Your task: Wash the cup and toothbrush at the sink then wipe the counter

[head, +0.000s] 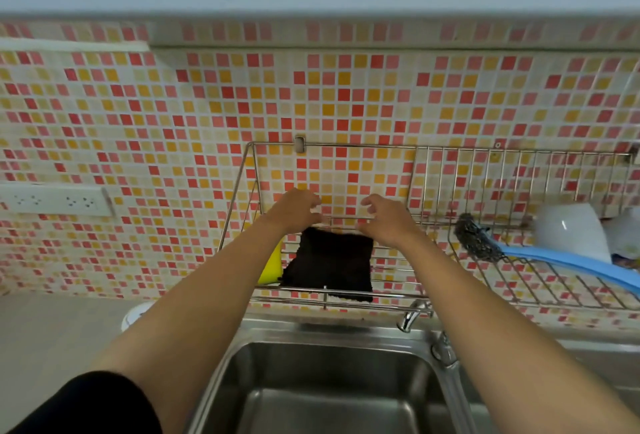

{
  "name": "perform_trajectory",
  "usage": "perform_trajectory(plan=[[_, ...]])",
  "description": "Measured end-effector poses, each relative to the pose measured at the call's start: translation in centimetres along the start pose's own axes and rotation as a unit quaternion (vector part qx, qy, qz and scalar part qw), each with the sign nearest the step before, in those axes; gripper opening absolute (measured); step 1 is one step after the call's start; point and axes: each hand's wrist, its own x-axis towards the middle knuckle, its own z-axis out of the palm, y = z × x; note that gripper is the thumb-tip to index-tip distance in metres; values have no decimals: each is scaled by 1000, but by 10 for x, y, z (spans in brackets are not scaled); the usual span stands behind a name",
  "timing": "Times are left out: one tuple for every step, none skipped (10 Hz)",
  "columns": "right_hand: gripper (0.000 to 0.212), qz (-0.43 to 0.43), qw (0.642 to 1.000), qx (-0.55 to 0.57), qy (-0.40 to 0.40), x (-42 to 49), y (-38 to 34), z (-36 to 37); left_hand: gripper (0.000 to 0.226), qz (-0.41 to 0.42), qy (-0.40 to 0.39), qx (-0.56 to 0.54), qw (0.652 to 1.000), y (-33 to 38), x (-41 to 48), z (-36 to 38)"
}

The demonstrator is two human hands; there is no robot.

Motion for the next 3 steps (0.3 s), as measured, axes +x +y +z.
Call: perform_trajectory(plan=[[40, -4, 999, -30, 15, -8, -8, -6, 37, 1, 28, 14, 1000, 7, -15, -10], [37, -7, 999, -44, 30, -21, -17, -12, 36, -3, 35, 29, 999, 13, -30, -17], [32, -28, 994, -84, 64, -54, -39, -9, 37, -4, 66, 59, 996, 15, -62, -21]])
